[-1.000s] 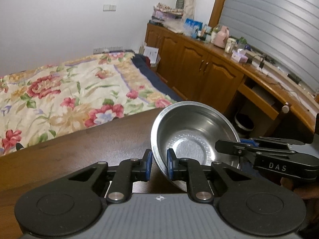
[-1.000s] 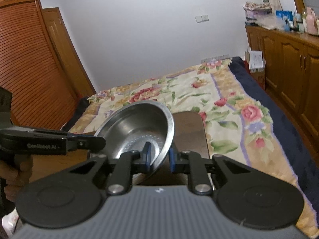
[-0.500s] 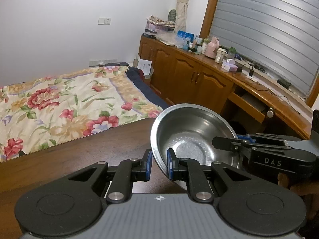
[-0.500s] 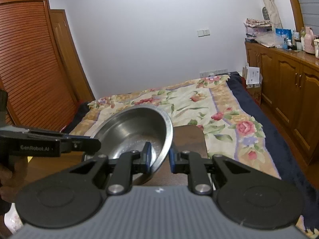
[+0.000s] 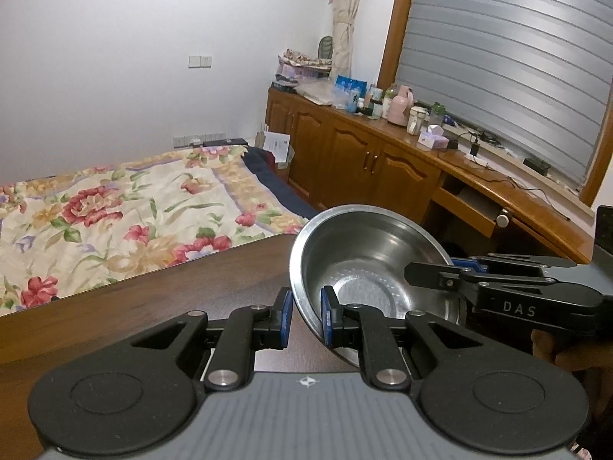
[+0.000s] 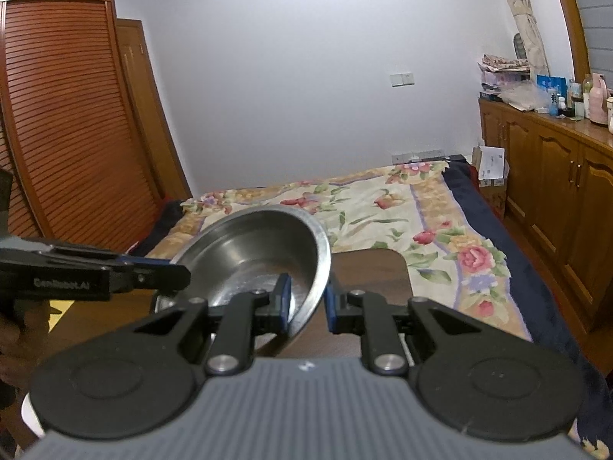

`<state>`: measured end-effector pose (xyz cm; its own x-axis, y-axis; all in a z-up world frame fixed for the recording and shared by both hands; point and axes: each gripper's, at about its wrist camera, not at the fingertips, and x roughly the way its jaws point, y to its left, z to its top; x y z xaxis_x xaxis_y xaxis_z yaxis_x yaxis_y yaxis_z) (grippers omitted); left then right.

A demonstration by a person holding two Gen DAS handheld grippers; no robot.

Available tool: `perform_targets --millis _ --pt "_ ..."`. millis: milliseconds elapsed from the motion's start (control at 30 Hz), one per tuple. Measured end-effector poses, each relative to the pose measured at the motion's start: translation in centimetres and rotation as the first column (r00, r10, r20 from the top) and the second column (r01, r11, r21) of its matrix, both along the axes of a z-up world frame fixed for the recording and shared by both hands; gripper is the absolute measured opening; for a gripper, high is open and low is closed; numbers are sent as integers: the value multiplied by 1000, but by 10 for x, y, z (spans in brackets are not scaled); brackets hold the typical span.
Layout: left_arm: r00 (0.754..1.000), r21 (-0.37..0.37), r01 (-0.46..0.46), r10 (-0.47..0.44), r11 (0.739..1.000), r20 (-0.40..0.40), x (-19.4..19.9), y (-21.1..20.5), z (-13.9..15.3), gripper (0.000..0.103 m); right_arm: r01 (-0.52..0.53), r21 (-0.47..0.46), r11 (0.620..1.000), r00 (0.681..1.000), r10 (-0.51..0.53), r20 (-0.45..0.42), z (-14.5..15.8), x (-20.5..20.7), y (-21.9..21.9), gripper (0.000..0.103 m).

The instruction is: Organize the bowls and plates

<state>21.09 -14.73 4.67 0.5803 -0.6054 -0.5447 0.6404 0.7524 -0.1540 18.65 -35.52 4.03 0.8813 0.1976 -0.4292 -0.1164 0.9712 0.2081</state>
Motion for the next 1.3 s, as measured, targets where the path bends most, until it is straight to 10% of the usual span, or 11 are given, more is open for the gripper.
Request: perform_targets --millis 1300 --pt "994 -12 -95 94 995 -52 -75 91 -49 18 -158 40 987 983 161 -91 -37 -51 78 20"
